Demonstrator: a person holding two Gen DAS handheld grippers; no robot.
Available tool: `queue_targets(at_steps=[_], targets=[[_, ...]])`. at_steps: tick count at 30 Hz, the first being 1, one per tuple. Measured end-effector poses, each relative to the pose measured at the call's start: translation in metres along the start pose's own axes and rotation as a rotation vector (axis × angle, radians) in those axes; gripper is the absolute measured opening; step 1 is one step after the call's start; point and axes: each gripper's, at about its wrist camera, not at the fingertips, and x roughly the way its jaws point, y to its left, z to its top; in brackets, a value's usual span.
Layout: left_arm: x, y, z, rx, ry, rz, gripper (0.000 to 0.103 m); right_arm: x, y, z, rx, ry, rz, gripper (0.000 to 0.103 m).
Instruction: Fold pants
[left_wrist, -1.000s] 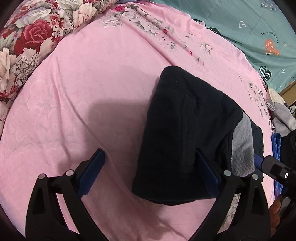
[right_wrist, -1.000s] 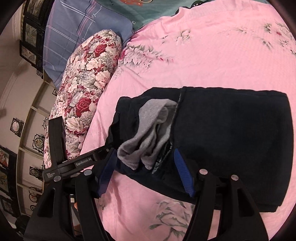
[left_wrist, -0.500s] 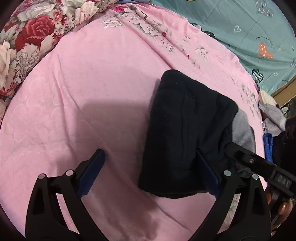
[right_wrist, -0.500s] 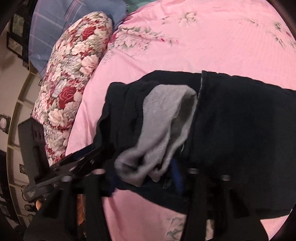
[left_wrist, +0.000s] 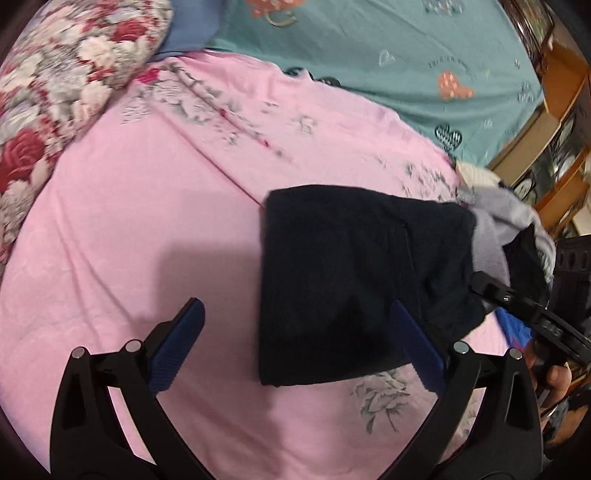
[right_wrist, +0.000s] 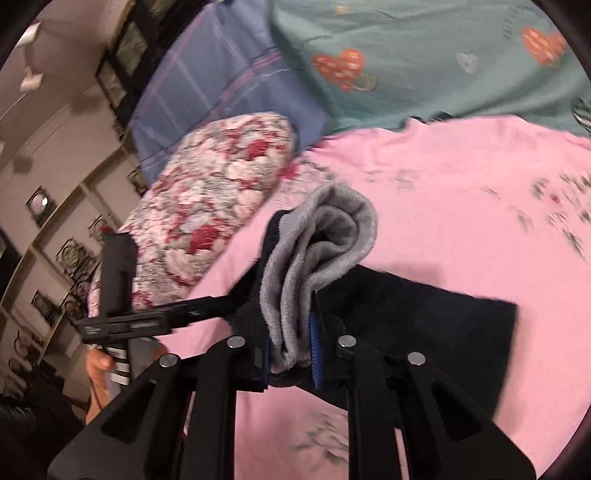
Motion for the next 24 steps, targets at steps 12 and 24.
queue_targets(at_steps=[12,24], targets=[[0.052,0.008,-0.002,-0.085,0.119,0.088,0.101,0.014,-0.112,-0.046,0.183,0.109,-0.244,0.048],[0.067,-0.002,-0.016,-0.013,0.149,0.13,0.101,0.028,-0.128,-0.009,0.269,0.073,-0.183,0.054]])
